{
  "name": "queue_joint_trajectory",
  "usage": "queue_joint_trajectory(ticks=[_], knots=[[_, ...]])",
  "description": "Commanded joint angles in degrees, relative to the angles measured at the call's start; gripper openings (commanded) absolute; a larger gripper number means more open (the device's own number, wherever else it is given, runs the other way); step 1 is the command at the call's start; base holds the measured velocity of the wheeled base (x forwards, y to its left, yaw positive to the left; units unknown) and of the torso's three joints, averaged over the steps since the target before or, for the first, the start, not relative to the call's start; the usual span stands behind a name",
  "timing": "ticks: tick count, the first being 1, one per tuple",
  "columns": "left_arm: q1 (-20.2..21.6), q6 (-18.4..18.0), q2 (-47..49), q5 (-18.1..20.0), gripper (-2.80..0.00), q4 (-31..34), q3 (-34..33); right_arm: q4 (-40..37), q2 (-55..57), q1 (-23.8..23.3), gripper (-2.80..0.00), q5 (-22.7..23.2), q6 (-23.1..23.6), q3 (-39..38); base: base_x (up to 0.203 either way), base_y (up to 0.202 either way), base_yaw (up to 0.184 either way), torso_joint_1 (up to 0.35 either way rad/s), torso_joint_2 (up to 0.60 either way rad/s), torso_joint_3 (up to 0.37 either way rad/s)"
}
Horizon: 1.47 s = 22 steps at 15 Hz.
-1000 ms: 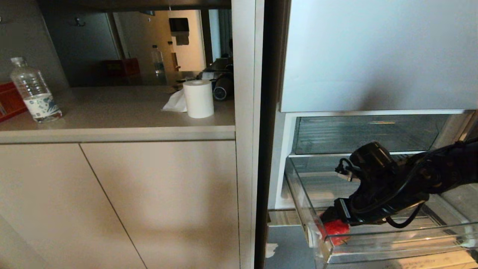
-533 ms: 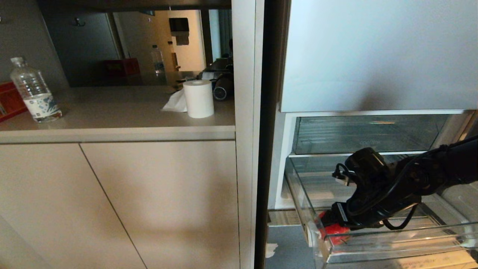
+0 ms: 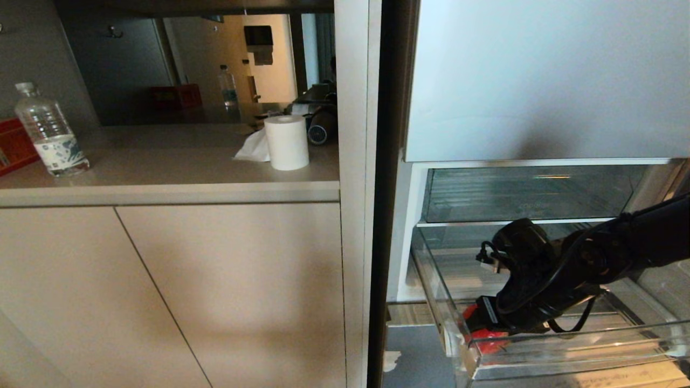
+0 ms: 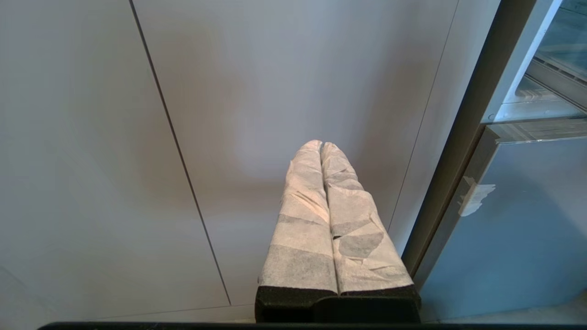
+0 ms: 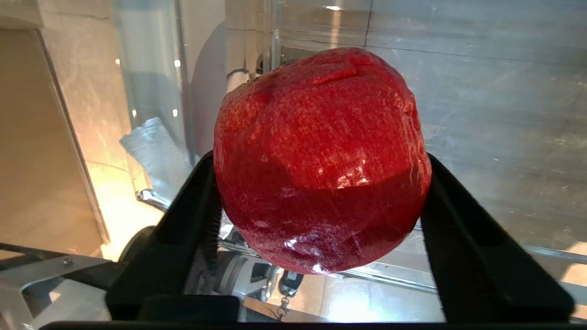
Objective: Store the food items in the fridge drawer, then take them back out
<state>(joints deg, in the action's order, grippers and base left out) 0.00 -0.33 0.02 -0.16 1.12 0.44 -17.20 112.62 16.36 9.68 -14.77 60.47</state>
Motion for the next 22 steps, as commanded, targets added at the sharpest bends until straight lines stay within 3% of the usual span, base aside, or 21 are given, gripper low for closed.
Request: queue_joint_trajectory(ticks=[1, 5, 10, 18, 22], knots=[[0.0, -0.02, -0.11, -0.02, -2.8, -0.06, 0.0, 1.6, 0.15, -0.01, -2.8, -0.01, -0.15, -0.07, 0.0, 0.0, 0.0, 0.0, 0.0, 0.0], [0.0, -0.02, -0.11, -0.02, -2.8, -0.07, 0.0, 1.99, -5.64, -0.01, -2.8, -0.62, -0.87, -1.13, 0.0, 0.0, 0.0, 0.0, 0.0, 0.0], [0.0, -0.02, -0.11, -0.02, -2.8, -0.02, 0.0, 2.08, -25.65, -0.05, -2.8, -5.05, -0.61, -7.99, 0.0, 0.0, 0.0, 0.0, 0.0, 0.0], [0.0, -0.02, -0.11, -0.02, -2.8, 0.02, 0.0, 6.68, -73.38, -0.25, -2.8, -9.28, 0.15, -25.4, 0.0, 0.0, 0.0, 0.0, 0.0, 0.0], [0.0, -0.02, -0.11, -0.02, -2.8, -0.05, 0.0, 11.4, -93.98, -3.43, -2.8, -15.23, 6.13, -42.77, 0.0, 0.0, 0.0, 0.0, 0.0, 0.0]])
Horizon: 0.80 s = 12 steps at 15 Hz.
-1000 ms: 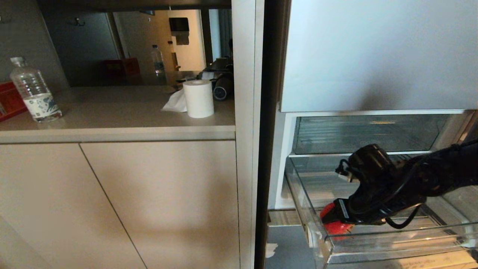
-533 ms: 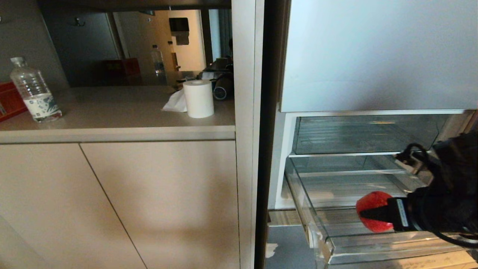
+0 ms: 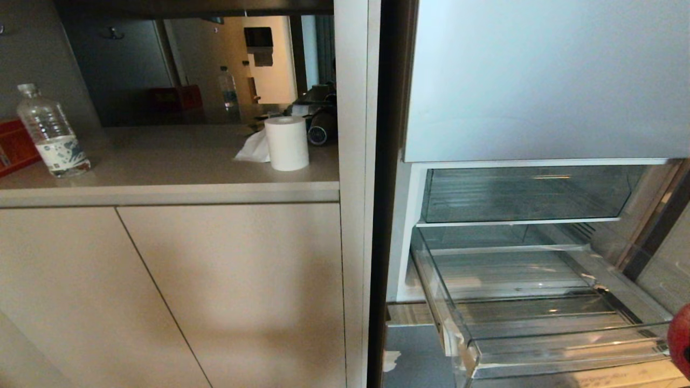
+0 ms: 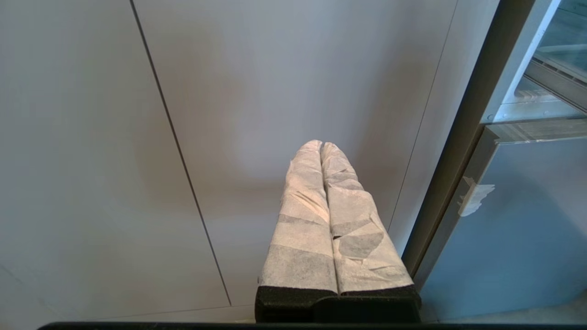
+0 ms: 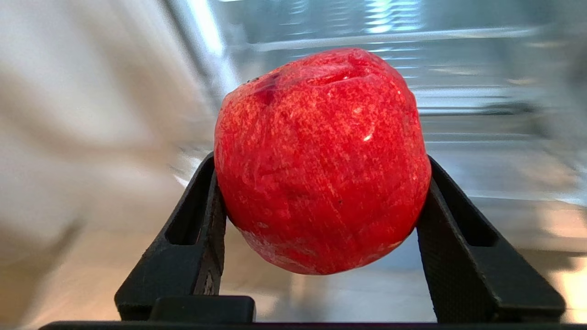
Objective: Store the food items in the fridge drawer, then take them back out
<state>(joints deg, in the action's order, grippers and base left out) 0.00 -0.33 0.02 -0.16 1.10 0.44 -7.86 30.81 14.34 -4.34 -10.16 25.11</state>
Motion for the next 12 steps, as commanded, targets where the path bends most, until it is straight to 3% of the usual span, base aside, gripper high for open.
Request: queue_joint_trajectory(ticks=[1, 3, 4, 6, 12], knots=[[0.0, -0.02, -0.11, -0.02, -2.8, -0.04, 0.0, 6.58, -13.58, -2.52, -2.8, -2.74, 3.15, -12.78, 0.0, 0.0, 0.0, 0.0, 0.0, 0.0], [0.0, -0.02, -0.11, -0.02, -2.8, 0.04, 0.0, 18.38, -14.35, -5.79, -2.8, -4.15, 6.67, -22.67, 0.0, 0.0, 0.0, 0.0, 0.0, 0.0], [0.0, -0.02, -0.11, -0.02, -2.8, -0.04, 0.0, 20.67, -14.52, -9.06, -2.8, -3.36, 7.93, -25.02, 0.0, 0.0, 0.0, 0.0, 0.0, 0.0], [0.0, -0.02, -0.11, -0.02, -2.8, -0.04, 0.0, 18.17, -15.31, -13.64, -2.8, 2.08, 8.96, -25.15, 0.0, 0.0, 0.0, 0.0, 0.0, 0.0], [0.0, 0.07, -0.11, 0.07, -2.8, -0.04, 0.0, 8.92, -31.02, -14.93, -2.8, 3.55, 14.17, -25.13, 0.0, 0.0, 0.0, 0.0, 0.0, 0.0]])
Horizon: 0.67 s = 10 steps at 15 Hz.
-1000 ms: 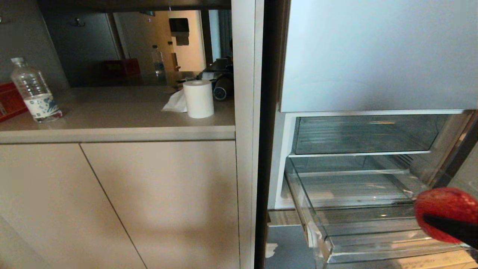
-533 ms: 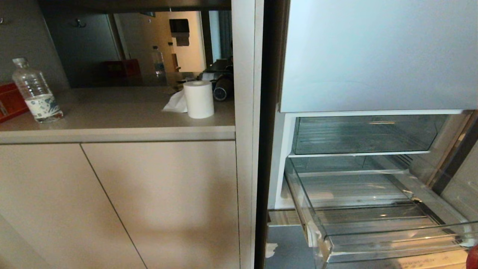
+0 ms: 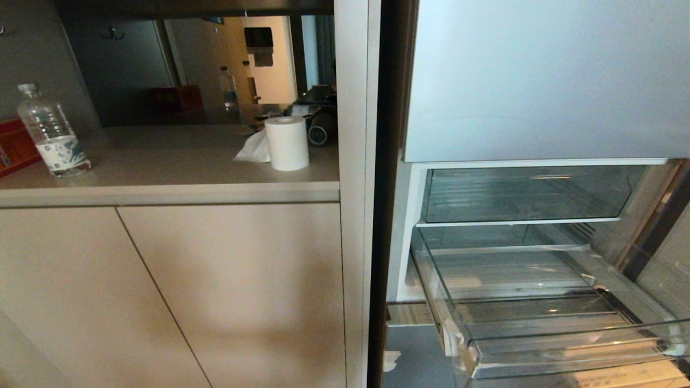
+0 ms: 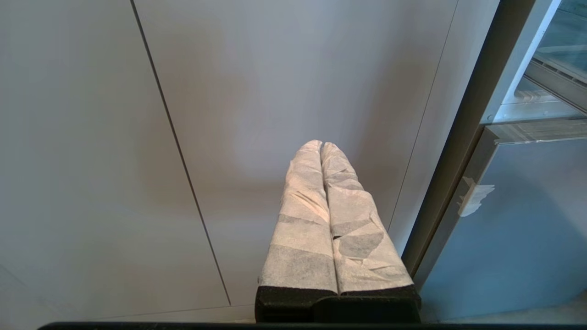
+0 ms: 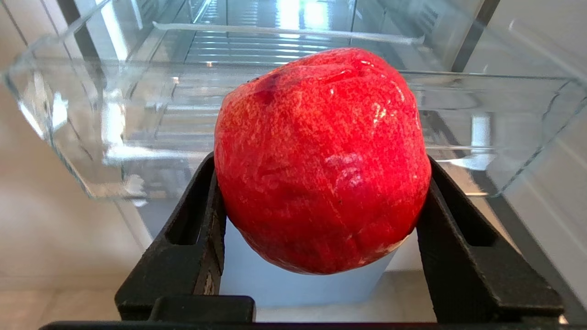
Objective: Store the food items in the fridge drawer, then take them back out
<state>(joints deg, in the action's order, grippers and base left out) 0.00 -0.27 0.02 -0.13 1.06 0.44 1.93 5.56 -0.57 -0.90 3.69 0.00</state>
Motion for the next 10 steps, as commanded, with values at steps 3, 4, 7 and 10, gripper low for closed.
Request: queue_joint_trajectory(ticks=[3, 4, 7, 10], knots=[[0.0, 0.0, -0.11, 0.05, -2.8, -0.01, 0.0, -1.93, -5.48, 0.05, -2.8, 0.02, -1.67, 0.0, 0.0, 0.0, 0.0, 0.0, 0.0, 0.0], [0.0, 0.0, -0.11, 0.05, -2.8, -0.01, 0.0, -1.94, -5.48, 0.05, -2.8, 0.02, -2.02, 0.0, 0.0, 0.0, 0.0, 0.0, 0.0, 0.0], [0.0, 0.0, -0.11, 0.05, -2.8, -0.01, 0.0, -2.02, -5.48, 0.05, -2.8, 0.02, -2.2, 0.0, 0.0, 0.0, 0.0, 0.0, 0.0, 0.0], [0.0, 0.0, -0.11, 0.01, -2.8, 0.05, 0.0, -1.93, -5.48, 0.05, -2.8, -0.06, -2.2, 0.0, 0.0, 0.0, 0.0, 0.0, 0.0, 0.0]])
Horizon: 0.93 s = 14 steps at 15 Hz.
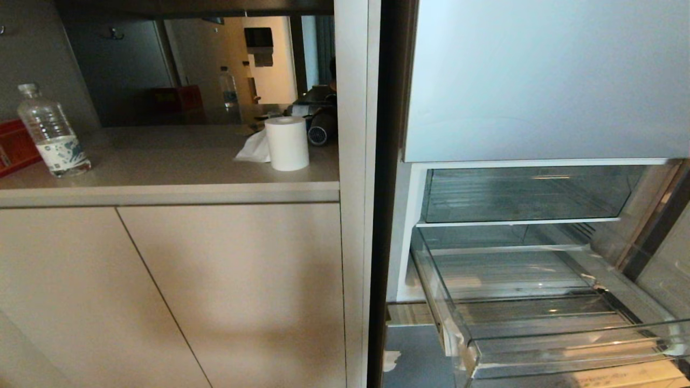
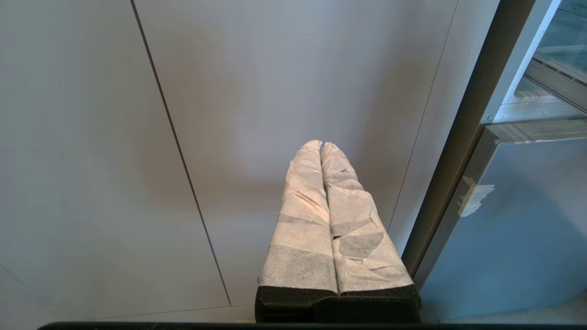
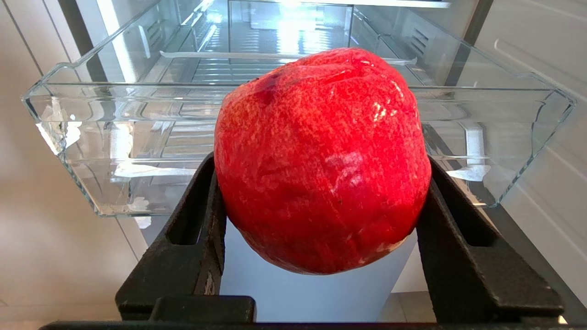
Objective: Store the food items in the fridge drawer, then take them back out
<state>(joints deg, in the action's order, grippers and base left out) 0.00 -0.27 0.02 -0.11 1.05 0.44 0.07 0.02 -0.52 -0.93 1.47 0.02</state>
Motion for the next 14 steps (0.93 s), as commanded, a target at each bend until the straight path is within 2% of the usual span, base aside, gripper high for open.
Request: queue_joint_trajectory(ticks=[1, 14], knots=[[0.0, 0.0, -0.11, -0.01, -2.8, 0.01, 0.0, -0.07, 0.06, 0.0, -2.8, 0.05, 0.11, -0.02, 0.0, 0.0, 0.0, 0.0, 0.0, 0.0], [0.0, 0.0, -0.11, -0.05, -2.8, 0.02, 0.0, -0.42, 0.06, 0.0, -2.8, 0.22, 1.77, -0.11, 0.0, 0.0, 0.0, 0.0, 0.0, 0.0]])
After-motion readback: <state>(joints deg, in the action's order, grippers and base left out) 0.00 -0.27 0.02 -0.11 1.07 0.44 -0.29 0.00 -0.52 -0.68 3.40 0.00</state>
